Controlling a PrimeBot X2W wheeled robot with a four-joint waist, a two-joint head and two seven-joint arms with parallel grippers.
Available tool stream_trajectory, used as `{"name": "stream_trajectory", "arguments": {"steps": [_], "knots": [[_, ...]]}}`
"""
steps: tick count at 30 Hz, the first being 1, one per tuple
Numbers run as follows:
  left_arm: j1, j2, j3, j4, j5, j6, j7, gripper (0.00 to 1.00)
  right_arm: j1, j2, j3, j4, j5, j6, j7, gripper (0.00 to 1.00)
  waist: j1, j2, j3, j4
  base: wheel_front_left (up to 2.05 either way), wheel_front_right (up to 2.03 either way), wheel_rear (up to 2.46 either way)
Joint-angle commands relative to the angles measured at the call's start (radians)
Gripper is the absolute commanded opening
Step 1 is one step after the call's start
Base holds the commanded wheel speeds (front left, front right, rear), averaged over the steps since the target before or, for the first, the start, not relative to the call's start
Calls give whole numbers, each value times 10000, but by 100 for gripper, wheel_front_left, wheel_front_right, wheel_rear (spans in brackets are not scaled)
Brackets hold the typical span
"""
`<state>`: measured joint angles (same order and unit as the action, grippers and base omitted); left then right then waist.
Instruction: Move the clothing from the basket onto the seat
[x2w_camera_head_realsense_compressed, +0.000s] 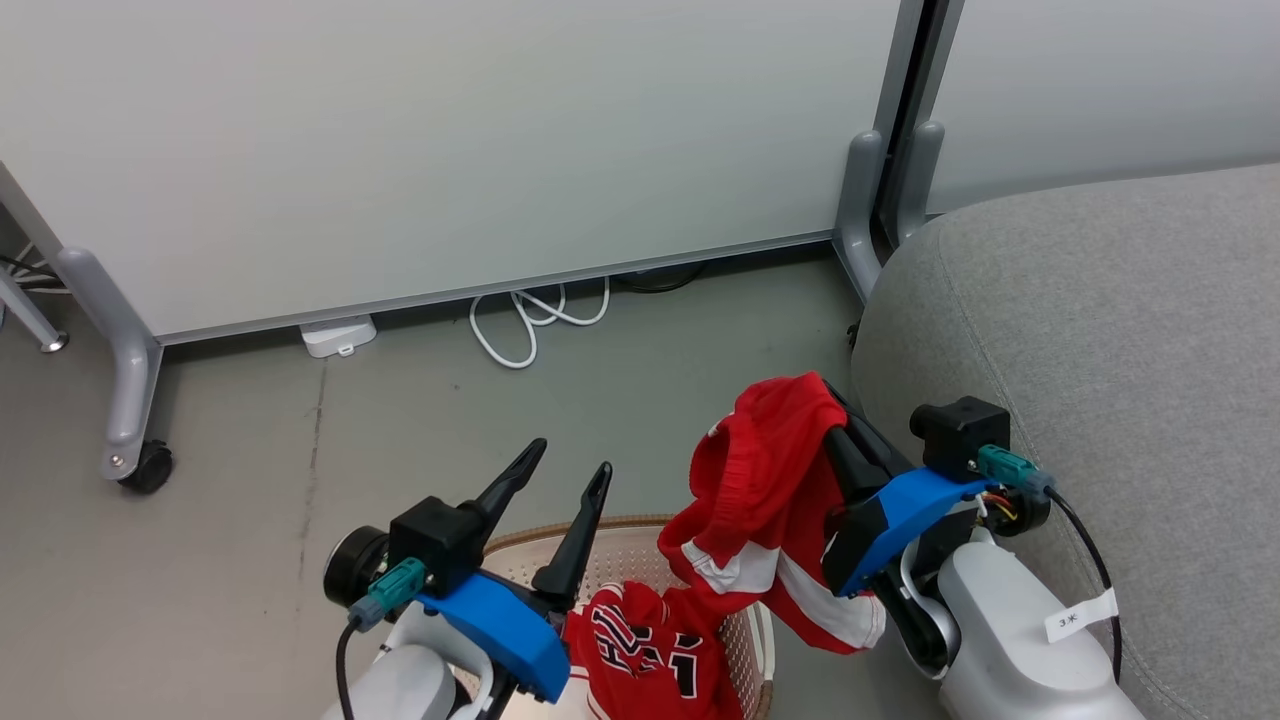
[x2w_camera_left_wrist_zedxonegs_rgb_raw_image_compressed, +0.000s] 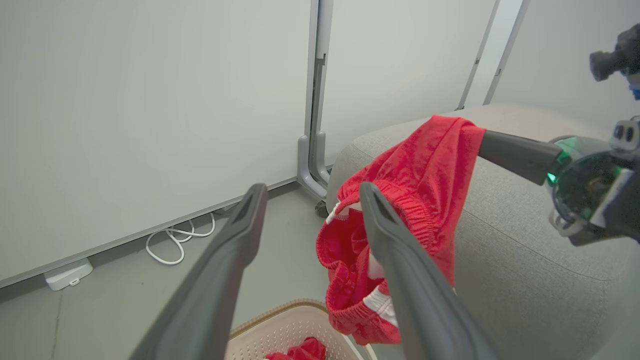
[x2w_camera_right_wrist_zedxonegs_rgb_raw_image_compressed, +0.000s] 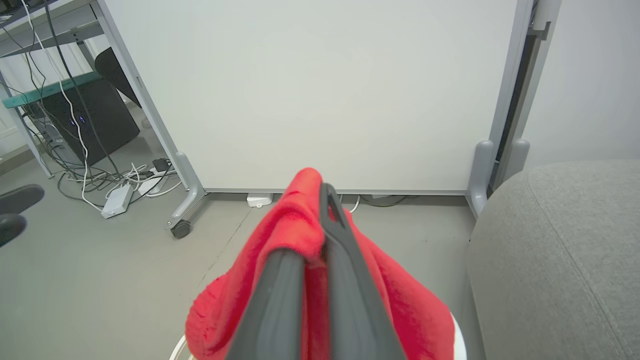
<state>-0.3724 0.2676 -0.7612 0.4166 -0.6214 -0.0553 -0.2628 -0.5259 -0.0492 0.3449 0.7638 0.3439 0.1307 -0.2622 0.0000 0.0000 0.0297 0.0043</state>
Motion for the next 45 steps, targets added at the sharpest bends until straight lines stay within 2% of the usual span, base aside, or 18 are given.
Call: {"name": "stream_trajectory", "arguments": {"steps": [1, 6, 13, 24, 30, 45], "knots": [[214, -19, 262, -143, 150, -75, -28, 100, 120, -21, -45, -91, -76, 1, -39, 0, 0, 0, 7, -2, 0, 0, 0], [1166, -278, 1313, -627, 965, -391, -28, 100, 259, -21, -74, -252, -111, 1, -37, 0, 0, 0, 18, 16, 0, 0, 0], [1765, -655, 2218, -752, 1749, -655, -29, 100, 312, -21, -88, -341, -107, 3, -39, 0, 0, 0, 19, 41, 0, 0, 0], [1820, -859, 2489, -706, 2232, -751, -29, 100, 301, -21, -10, -359, -1, 1, -34, 0, 0, 0, 96, -324, 0, 0, 0], [1690, -684, 2258, -819, 2098, -757, -29, 100, 215, -23, 18, -376, 19, 1, -35, 0, 0, 0, 176, -1008, 0, 0, 0], [1543, -639, 2078, -1033, 2150, -758, -28, 100, 294, -20, 40, -493, 17, 1, -38, 0, 0, 0, 312, -3448, 0, 0, 0]]}}
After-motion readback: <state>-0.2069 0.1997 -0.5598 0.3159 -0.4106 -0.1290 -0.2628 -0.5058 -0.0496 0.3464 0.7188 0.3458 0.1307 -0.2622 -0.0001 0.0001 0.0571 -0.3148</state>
